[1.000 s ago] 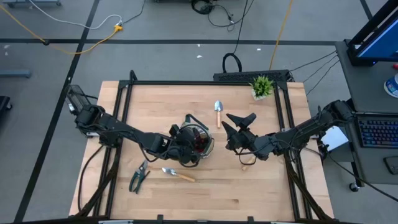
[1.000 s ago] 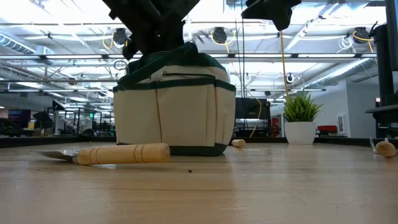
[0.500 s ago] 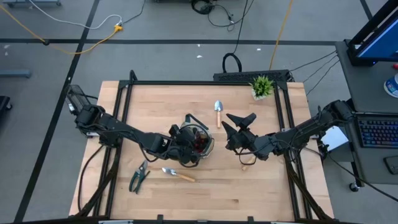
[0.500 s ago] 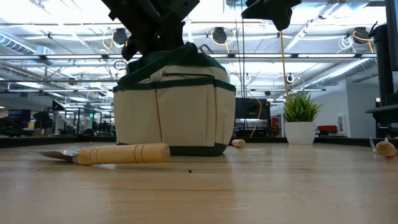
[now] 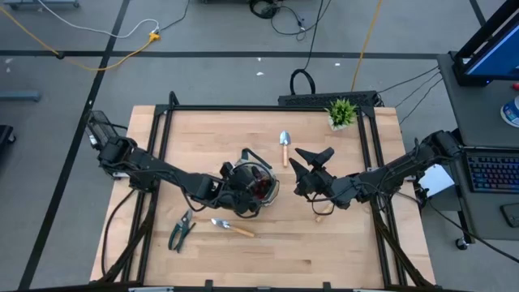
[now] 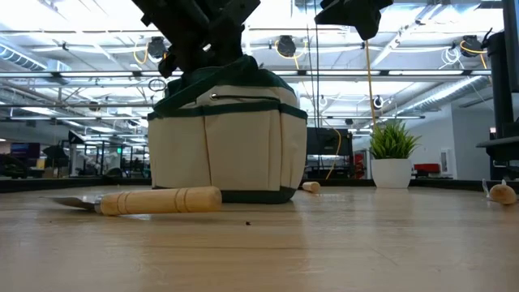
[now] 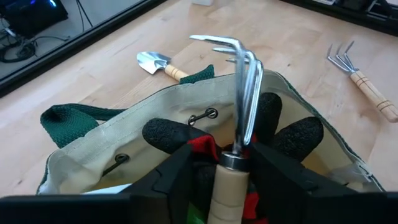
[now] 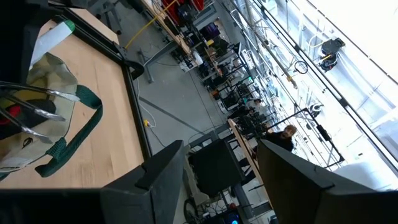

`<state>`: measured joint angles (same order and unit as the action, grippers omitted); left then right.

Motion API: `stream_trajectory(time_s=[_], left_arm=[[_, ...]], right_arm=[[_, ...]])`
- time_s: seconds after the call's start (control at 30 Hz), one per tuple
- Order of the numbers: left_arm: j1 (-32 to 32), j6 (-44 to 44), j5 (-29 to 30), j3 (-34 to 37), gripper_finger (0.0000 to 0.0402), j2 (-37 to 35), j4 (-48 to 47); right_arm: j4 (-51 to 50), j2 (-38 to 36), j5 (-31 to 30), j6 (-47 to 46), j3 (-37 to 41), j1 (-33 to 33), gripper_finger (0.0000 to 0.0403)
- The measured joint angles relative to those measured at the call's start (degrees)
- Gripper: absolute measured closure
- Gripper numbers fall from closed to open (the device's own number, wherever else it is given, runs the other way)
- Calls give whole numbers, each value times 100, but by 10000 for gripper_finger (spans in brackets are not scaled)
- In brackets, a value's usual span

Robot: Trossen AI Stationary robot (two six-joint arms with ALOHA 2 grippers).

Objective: Pick & Place Garden tools in Gardening bag
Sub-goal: Put the brown hand rake into the gardening bag

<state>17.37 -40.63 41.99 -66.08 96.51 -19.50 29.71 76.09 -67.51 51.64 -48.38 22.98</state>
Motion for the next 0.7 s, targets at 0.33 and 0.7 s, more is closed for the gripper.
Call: stream_trajectory(time_s=[0.33,0.7], left_arm=[[1,114,2,0,189,-165,-48],[2,597,-53,0,185,-486,519]], right_arm=[[0,0,0,0,0,-1,206],[0,0,0,0,0,-30,206]])
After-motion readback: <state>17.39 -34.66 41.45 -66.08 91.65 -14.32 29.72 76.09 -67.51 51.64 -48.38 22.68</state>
